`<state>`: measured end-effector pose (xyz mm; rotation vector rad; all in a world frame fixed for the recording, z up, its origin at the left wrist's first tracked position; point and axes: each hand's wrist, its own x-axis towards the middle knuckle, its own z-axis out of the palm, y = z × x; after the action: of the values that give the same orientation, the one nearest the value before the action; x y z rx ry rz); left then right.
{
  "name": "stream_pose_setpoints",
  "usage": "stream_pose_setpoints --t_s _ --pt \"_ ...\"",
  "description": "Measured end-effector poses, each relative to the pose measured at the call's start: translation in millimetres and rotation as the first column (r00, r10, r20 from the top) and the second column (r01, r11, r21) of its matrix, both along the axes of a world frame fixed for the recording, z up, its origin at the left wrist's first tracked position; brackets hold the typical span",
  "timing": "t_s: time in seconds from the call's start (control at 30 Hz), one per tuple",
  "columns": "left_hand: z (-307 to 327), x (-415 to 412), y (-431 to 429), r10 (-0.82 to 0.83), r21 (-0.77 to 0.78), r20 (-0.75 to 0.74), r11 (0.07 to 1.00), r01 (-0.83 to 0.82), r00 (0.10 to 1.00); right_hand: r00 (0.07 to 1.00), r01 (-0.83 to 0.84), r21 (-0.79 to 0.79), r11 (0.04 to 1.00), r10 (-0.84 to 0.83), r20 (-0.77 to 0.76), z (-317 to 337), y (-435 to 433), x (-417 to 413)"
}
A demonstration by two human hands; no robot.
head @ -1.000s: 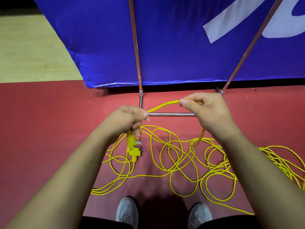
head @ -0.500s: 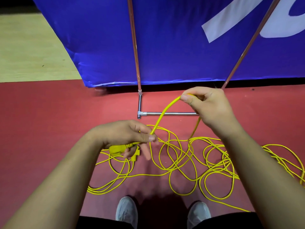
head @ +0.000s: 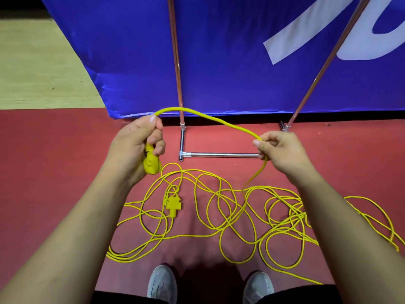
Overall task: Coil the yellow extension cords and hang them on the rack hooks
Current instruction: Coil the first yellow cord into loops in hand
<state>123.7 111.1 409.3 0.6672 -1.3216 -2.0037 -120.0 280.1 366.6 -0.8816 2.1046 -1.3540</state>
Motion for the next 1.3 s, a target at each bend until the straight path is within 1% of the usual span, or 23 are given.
stream_pose_setpoints --t_s 0.07,0.13,0.2,0.23,0.27,0.3,0.37,0.4,0.43,0.47,0.5,0.57,0.6,0.67,0.73,0.77,0.83,0.9,0.97,1.03,1.13,1.2,1.3 --pt "1 0 2 -0.002 0.020 0.046 1.000 0.001 0.999 0.997 0.051 -0.048 0.998 -0.048 0.061 -2 -2 2" --pt "0 0 7 -0.035 0.007 0.135 0.999 0.034 0.990 0.993 0.105 -0.078 0.991 -0.100 0.066 -3 -5 6" --pt "-2 -1 8 -0.034 -0.083 0.210 0.995 0.052 0.977 0.995 0.093 -0.020 0.995 -0.094 -0.040 -3 -6 10" --pt "-2 -1 9 -0.021 -0.149 0.250 0.987 0.059 0.968 0.992 0.059 0.057 0.997 -0.052 -0.112 -2 -7 12" --pt "-4 -1 8 -0.007 -0.212 0.298 0.974 0.074 0.955 0.986 -0.006 0.155 0.988 0.032 -0.161 1 -7 16" --pt "-6 -1 7 -0.003 -0.257 0.347 0.961 0.098 0.938 0.976 -0.110 0.258 0.960 0.154 -0.157 5 -8 21" --pt "-10 -2 10 -0.031 -0.298 0.439 0.938 0.178 0.898 0.903 -0.365 0.432 0.825 0.427 -0.053 12 -9 36" --pt "-11 -3 13 -0.061 -0.314 0.481 0.920 0.237 0.874 0.845 -0.478 0.475 0.739 0.535 0.017 16 -9 43" --pt "-12 -4 17 -0.095 -0.328 0.522 0.895 0.302 0.848 0.783 -0.577 0.470 0.668 0.616 0.087 21 -9 51" --pt "-12 -5 21 -0.131 -0.335 0.557 0.868 0.367 0.820 0.733 -0.651 0.424 0.630 0.666 0.136 27 -8 57" --pt "-12 -6 24 -0.166 -0.337 0.586 0.841 0.424 0.793 0.709 -0.691 0.352 0.631 0.686 0.164 33 -8 60" --pt "-11 -6 29 -0.229 -0.320 0.608 0.806 0.498 0.761 0.733 -0.680 0.205 0.704 0.660 0.163 42 -9 60" --pt "-10 -6 31 -0.259 -0.304 0.600 0.802 0.515 0.757 0.768 -0.640 0.130 0.758 0.621 0.156 44 -11 59" --pt "-6 -5 32 -0.327 -0.276 0.552 0.796 0.538 0.767 0.829 -0.527 -0.029 0.850 0.521 0.203 44 -14 59" --pt "-4 -5 31 -0.372 -0.259 0.494 0.800 0.541 0.786 0.864 -0.411 -0.146 0.900 0.435 0.251 41 -17 60" --pt "-4 -6 31 -0.370 -0.244 0.462 0.821 0.517 0.806 0.877 -0.367 -0.178 0.913 0.403 0.260 39 -18 59" --pt "-5 -8 32 -0.351 -0.176 0.341 0.887 0.426 0.872 0.897 -0.326 -0.190 0.926 0.367 0.246 34 -18 52" --pt "-8 -11 31 -0.308 -0.071 0.165 0.944 0.322 0.937 0.911 -0.342 -0.148 0.928 0.366 0.190 28 -14 43" --pt "-8 -10 29 -0.267 0.035 0.070 0.963 0.266 0.961 0.921 -0.344 -0.109 0.933 0.358 0.153 22 -11 36" --pt "-9 -9 28 -0.294 0.084 0.102 0.954 0.287 0.950 0.932 -0.286 -0.148 0.947 0.311 0.187 18 -10 32" --pt "-12 -8 31 -0.382 0.103 0.255 0.924 0.368 0.888 0.952 -0.198 -0.187 0.962 0.234 0.196 18 -11 29" --pt "-13 -11 35 -0.414 0.119 0.297 0.910 0.397 0.861 0.961 -0.222 -0.151 0.963 0.242 0.131 23 -10 30" --pt "-11 -14 38 -0.427 0.156 0.286 0.904 0.398 0.858 0.944 -0.319 -0.102 0.942 0.325 0.049 32 -11 41"
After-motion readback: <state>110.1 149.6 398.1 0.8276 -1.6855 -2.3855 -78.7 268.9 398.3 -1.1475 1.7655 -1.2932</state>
